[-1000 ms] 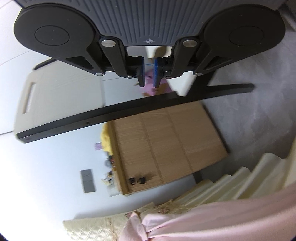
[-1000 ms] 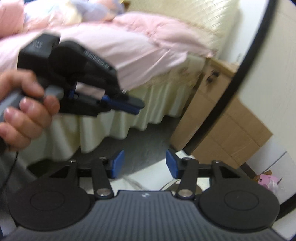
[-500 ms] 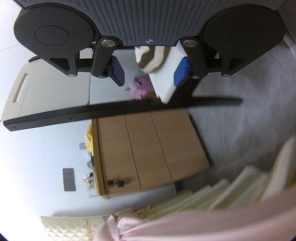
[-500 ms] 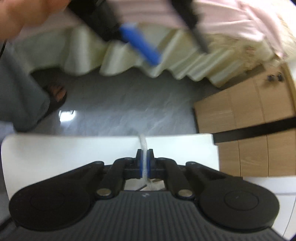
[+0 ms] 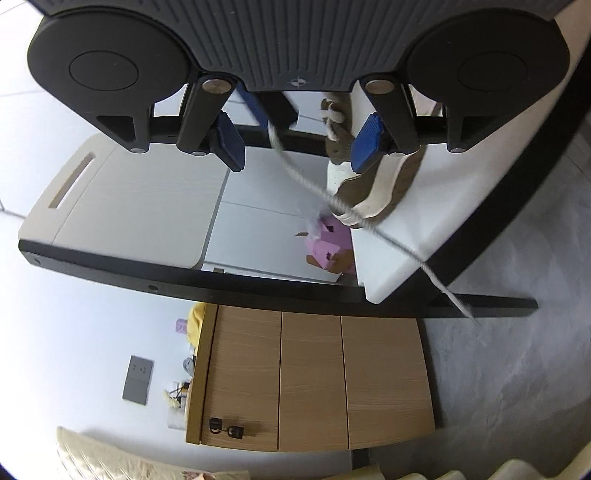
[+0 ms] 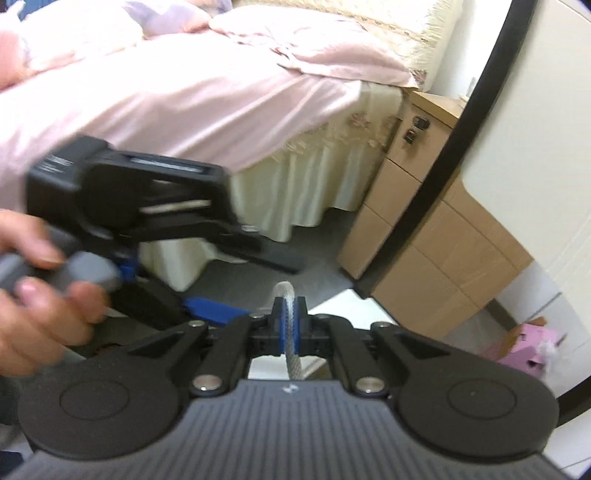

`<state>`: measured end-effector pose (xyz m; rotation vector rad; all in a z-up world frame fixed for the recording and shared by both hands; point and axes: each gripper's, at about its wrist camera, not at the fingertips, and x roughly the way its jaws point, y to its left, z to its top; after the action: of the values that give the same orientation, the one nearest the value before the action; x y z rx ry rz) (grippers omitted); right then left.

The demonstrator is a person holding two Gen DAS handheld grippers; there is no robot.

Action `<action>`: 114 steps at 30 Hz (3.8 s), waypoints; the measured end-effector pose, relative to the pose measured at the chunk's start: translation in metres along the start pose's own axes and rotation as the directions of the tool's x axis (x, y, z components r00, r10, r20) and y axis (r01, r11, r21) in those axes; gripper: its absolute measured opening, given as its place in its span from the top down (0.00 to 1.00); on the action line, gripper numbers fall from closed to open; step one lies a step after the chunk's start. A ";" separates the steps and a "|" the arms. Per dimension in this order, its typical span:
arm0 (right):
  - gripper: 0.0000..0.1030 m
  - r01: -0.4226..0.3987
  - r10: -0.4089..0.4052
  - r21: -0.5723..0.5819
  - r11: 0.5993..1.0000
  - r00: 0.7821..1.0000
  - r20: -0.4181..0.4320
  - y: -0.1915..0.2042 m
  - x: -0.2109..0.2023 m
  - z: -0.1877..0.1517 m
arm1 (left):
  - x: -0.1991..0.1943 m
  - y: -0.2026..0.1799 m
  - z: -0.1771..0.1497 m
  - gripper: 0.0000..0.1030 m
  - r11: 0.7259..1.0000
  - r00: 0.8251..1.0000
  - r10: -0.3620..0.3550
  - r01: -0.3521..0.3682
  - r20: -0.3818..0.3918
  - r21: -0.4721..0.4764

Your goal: Lace up shoes with both hands

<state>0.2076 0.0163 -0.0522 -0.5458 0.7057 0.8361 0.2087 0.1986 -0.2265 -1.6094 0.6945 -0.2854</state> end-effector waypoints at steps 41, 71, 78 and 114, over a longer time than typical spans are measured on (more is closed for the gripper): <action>0.96 -0.122 0.083 0.203 0.972 0.978 0.190 0.006 -0.007 0.007 | -0.064 -0.056 0.015 0.98 0.915 0.963 -0.012 -0.098 0.270 0.390; 0.53 -0.418 0.239 0.545 0.727 0.898 0.370 -0.060 -0.025 -0.042 | -0.052 -0.107 -0.016 0.97 0.558 0.890 0.165 -0.440 0.426 0.703; 0.50 -0.495 0.095 0.720 0.487 0.849 0.520 -0.113 -0.026 -0.074 | -0.031 -0.109 -0.035 0.97 0.460 0.900 0.190 -0.434 0.392 0.775; 0.97 -0.448 0.076 0.737 0.506 0.874 0.479 -0.102 -0.003 -0.063 | 0.004 -0.109 -0.093 0.65 0.200 0.949 0.207 -0.277 0.236 0.940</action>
<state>0.2671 -0.0850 -0.0749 0.6365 0.7326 0.7523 0.1895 0.1226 -0.1060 -0.2311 0.5099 -0.3335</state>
